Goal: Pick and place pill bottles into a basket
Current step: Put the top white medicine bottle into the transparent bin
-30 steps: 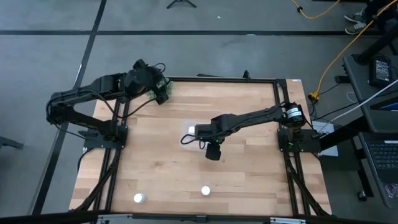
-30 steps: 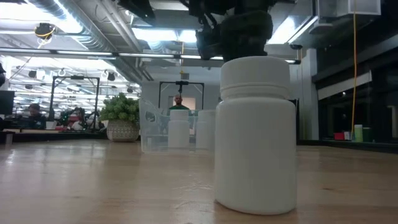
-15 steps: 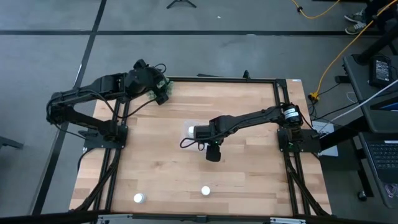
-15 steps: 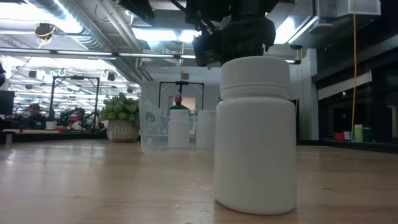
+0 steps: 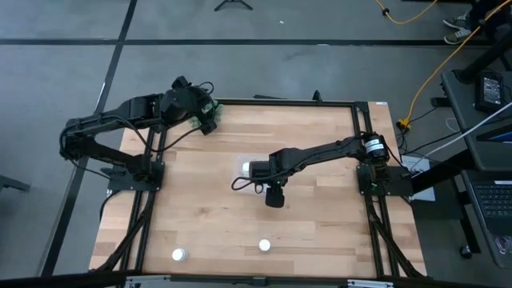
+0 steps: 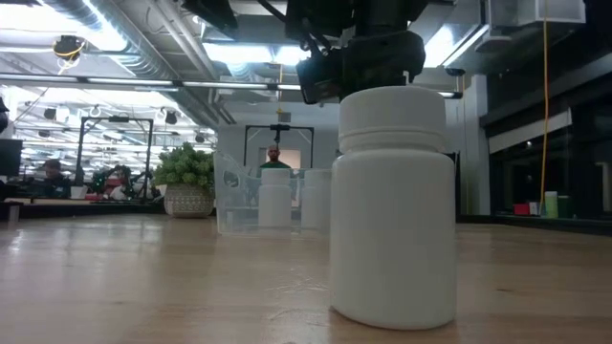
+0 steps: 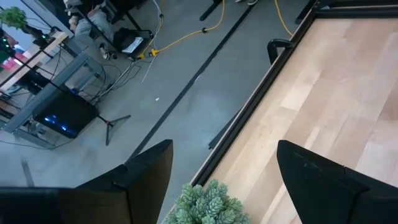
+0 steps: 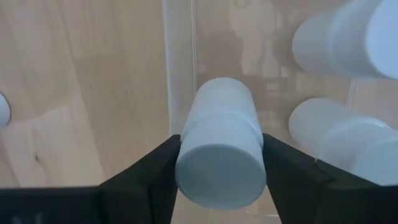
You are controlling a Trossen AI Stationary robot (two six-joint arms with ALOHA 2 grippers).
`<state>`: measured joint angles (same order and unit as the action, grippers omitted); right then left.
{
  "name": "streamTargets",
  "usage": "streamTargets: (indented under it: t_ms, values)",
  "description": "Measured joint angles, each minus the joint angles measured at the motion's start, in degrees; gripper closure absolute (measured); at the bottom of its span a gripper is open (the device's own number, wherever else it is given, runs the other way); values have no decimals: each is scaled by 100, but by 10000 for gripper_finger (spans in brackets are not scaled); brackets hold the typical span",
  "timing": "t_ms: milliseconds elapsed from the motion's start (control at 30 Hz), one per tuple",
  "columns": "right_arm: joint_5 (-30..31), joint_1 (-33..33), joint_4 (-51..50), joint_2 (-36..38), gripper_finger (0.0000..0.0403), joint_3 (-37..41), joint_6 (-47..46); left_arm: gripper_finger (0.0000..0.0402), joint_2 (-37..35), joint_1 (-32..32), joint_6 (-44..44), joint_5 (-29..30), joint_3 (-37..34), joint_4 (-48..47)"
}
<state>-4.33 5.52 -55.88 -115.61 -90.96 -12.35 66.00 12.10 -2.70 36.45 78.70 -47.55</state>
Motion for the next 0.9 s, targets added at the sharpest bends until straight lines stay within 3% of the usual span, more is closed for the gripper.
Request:
streamTargets:
  t_ms: [333, 900]
  values:
    - [-1, 0, 8, 0, 213, 2, 130, 121, 0, 0, 44, -2, 0, 0]
    - [-83, -87, 71, 0, 186, 2, 383, 121, 0, 0, 46, -2, 0, 0]
